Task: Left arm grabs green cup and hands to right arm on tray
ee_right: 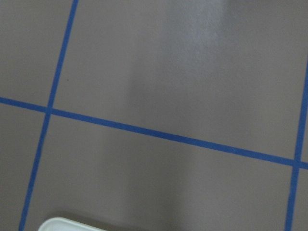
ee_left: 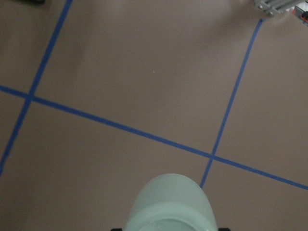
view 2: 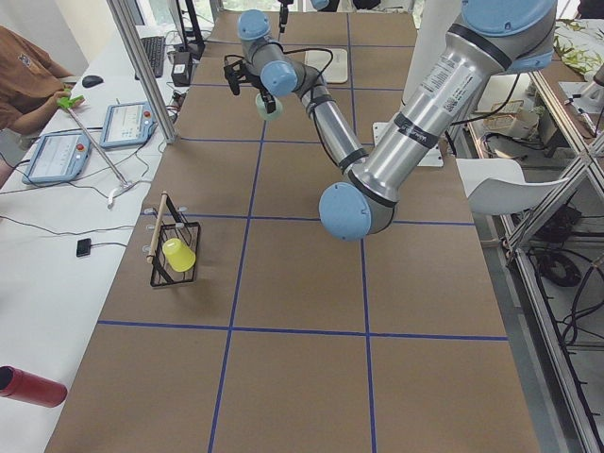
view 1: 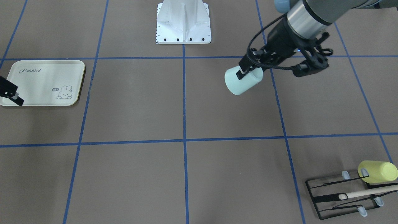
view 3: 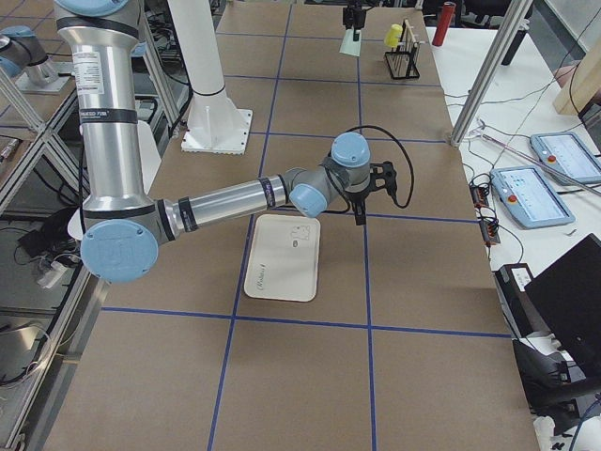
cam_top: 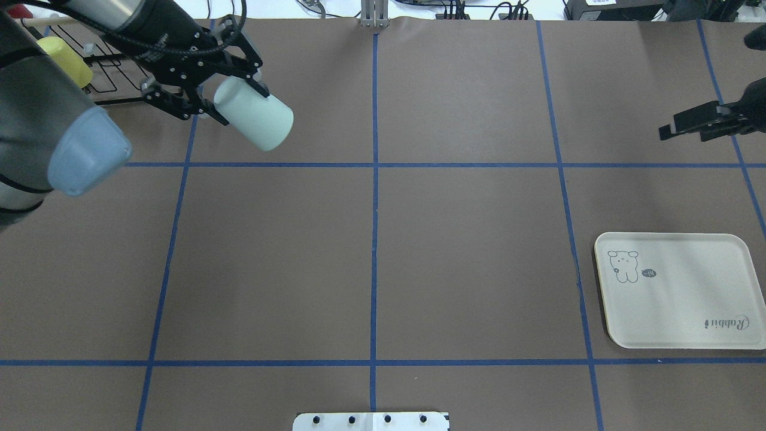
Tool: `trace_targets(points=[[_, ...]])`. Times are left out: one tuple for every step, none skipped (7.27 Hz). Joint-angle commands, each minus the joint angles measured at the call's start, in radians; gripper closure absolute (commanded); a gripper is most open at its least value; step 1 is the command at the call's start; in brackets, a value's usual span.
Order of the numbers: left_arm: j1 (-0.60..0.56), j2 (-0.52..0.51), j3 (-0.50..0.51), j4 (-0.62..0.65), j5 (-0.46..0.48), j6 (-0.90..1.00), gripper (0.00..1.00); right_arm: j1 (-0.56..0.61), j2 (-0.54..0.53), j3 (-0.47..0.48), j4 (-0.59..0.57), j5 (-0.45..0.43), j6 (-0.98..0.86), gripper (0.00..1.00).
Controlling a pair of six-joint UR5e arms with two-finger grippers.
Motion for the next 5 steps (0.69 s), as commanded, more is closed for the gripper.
trace_targets(points=[[0.073,0.004,0.025,-0.358,0.004,-0.37,1.0,-0.127,0.07,-0.004,0.325,0.001,0.492,0.01],[0.073,0.004,0.035,-0.461,0.004,-0.482,1.0,-0.149,0.089,-0.007,0.443,0.005,0.628,0.01],[0.073,0.004,0.053,-0.552,0.004,-0.547,1.0,-0.18,0.112,-0.009,0.552,0.002,0.718,0.01],[0.073,0.002,0.055,-0.639,0.007,-0.675,1.0,-0.203,0.15,-0.009,0.635,0.001,0.84,0.01],[0.075,-0.001,0.058,-0.742,0.036,-0.822,1.0,-0.218,0.196,-0.009,0.694,-0.002,0.949,0.01]])
